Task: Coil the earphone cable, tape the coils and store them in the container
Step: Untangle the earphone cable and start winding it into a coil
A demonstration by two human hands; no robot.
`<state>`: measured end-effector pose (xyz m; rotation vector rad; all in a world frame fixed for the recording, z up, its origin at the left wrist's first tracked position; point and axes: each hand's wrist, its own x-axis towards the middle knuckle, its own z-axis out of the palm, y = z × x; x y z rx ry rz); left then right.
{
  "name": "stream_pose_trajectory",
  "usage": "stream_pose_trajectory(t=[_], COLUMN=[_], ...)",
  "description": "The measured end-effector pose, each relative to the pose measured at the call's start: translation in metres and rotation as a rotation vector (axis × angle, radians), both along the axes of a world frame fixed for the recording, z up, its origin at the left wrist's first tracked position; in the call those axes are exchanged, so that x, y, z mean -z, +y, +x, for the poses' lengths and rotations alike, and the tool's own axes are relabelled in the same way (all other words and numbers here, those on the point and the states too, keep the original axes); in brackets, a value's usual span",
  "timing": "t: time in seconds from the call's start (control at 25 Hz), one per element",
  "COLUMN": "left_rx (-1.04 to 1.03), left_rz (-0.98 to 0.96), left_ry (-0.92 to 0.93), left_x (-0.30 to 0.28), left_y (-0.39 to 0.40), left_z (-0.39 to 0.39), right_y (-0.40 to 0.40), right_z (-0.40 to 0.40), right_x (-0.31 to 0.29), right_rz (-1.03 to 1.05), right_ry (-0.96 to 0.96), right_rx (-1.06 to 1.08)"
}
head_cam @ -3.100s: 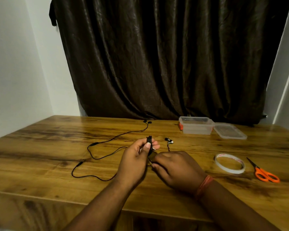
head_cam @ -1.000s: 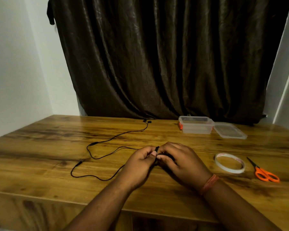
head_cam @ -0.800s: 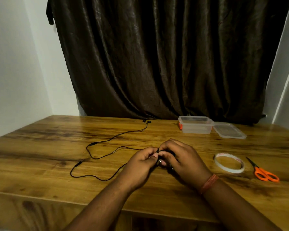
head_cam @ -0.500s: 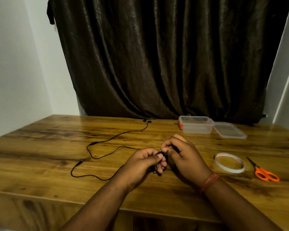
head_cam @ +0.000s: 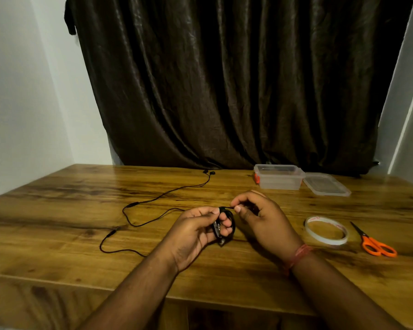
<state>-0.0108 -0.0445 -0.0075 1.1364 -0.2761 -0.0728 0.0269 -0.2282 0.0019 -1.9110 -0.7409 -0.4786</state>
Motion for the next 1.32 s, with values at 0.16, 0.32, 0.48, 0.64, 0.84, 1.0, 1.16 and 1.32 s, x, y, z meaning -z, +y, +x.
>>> stream_pose_trajectory(t=[0.16, 0.32, 0.48, 0.64, 0.84, 1.0, 1.16, 1.32], left_rx=[-0.059, -0.116, -0.120, -0.116, -0.068, -0.052, -0.085, -0.104], left_rz=[-0.050, -0.089, -0.104, -0.064, 0.063, 0.155, 0.146, 0.159], left_ry=[0.037, 0.068, 0.078, 0.081, 0.046, 0.002, -0.002, 0.014], left_x=[-0.003, -0.006, -0.008, -0.007, -0.001, 0.004, 0.005, 0.007], left_y=[-0.003, -0.003, -0.003, -0.003, -0.003, -0.004, -0.005, -0.003], left_z=[-0.001, -0.001, -0.003, -0.004, -0.003, -0.001, 0.001, 0.003], right_y=[0.000, 0.002, 0.001, -0.002, -0.002, 0.001, 0.000, 0.001], right_z=[-0.002, -0.003, -0.005, -0.005, -0.007, -0.006, -0.003, -0.004], right_x=[0.001, 0.002, 0.001, 0.000, 0.001, 0.003, 0.005, 0.006], right_rz=[0.148, 0.102, 0.054, 0.085, 0.068, -0.041, -0.087, -0.074], right_ry=[0.249, 0.299, 0.287, 0.227, 0.236, 0.139, 0.086, 0.134], right_rx=[-0.116, -0.207, -0.199, -0.125, -0.250, -0.245, -0.211, -0.228])
